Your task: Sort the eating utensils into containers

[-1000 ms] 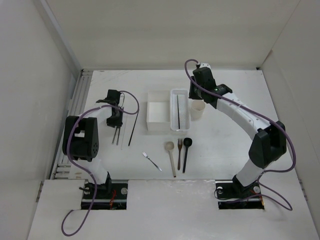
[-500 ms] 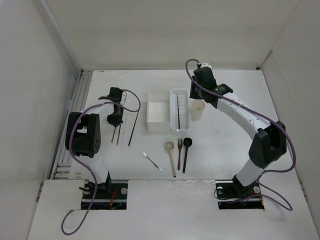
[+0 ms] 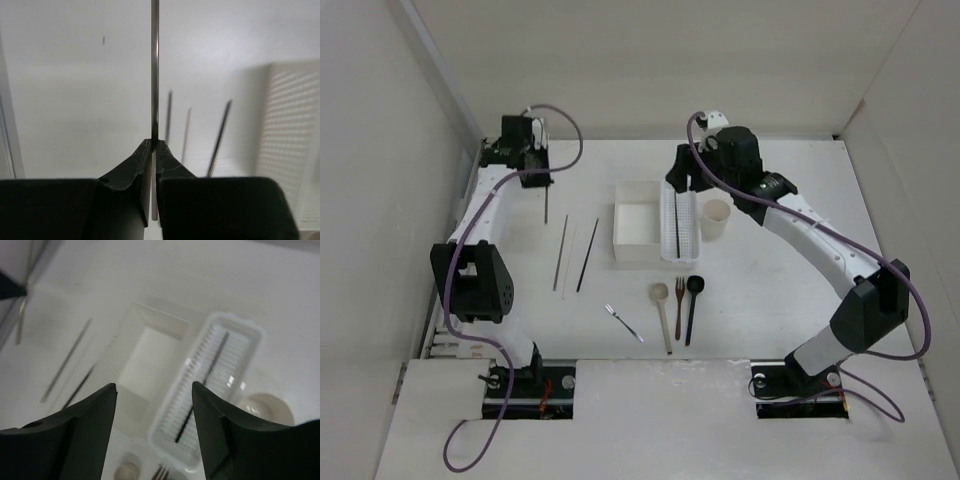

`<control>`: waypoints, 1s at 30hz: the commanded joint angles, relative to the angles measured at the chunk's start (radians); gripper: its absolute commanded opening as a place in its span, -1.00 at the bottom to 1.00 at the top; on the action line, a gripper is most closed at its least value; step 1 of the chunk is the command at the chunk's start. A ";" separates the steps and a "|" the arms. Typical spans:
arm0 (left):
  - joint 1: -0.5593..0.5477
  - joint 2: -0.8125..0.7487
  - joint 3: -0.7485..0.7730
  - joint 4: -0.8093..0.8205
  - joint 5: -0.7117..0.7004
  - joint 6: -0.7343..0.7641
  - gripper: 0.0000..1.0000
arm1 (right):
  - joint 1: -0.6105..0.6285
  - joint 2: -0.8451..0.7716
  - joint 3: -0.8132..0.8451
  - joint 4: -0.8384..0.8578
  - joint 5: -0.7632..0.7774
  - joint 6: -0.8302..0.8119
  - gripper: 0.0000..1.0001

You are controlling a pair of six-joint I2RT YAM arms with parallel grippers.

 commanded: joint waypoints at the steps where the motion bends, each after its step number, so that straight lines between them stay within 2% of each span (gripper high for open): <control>1: -0.039 -0.103 0.240 -0.065 0.103 -0.044 -1.00 | 0.058 0.008 0.148 0.189 -0.314 -0.050 0.36; 2: -0.049 -0.094 0.335 -0.076 0.115 -0.053 -1.00 | 0.076 0.028 0.184 0.189 -0.339 -0.065 0.44; 3: -0.059 -0.094 0.366 -0.076 0.134 -0.053 -1.00 | 0.096 0.069 0.217 0.198 -0.354 -0.074 0.70; 4: -0.074 -0.107 0.386 -0.056 0.161 -0.080 -1.00 | 0.131 0.092 0.247 0.209 -0.376 -0.074 0.73; 8: -0.121 -0.160 0.398 0.040 0.200 -0.162 -1.00 | 0.144 0.219 0.403 0.285 -0.489 0.028 0.73; 10: -0.138 -0.172 0.411 0.051 0.211 -0.191 -1.00 | 0.144 0.268 0.429 0.348 -0.534 0.108 0.71; 12: -0.168 -0.181 0.420 0.074 0.235 -0.225 -1.00 | 0.144 0.295 0.466 0.423 -0.544 0.158 0.68; 18: -0.215 -0.209 0.420 0.096 0.226 -0.257 -1.00 | 0.153 0.368 0.518 0.449 -0.541 0.206 0.52; 21: -0.226 -0.218 0.400 0.105 0.226 -0.277 -1.00 | 0.153 0.368 0.509 0.460 -0.502 0.217 0.40; 25: -0.235 -0.229 0.380 0.105 0.226 -0.286 -1.00 | 0.153 0.381 0.498 0.469 -0.475 0.246 0.08; 26: -0.235 -0.229 0.371 0.105 0.226 -0.286 -1.00 | 0.153 0.381 0.498 0.469 -0.475 0.246 -0.14; 29: -0.235 -0.238 0.343 0.105 0.226 -0.286 -1.00 | 0.153 0.381 0.498 0.479 -0.475 0.269 -0.55; 30: -0.235 -0.238 0.343 0.105 0.226 -0.286 -1.00 | 0.153 0.381 0.489 0.479 -0.475 0.269 -0.83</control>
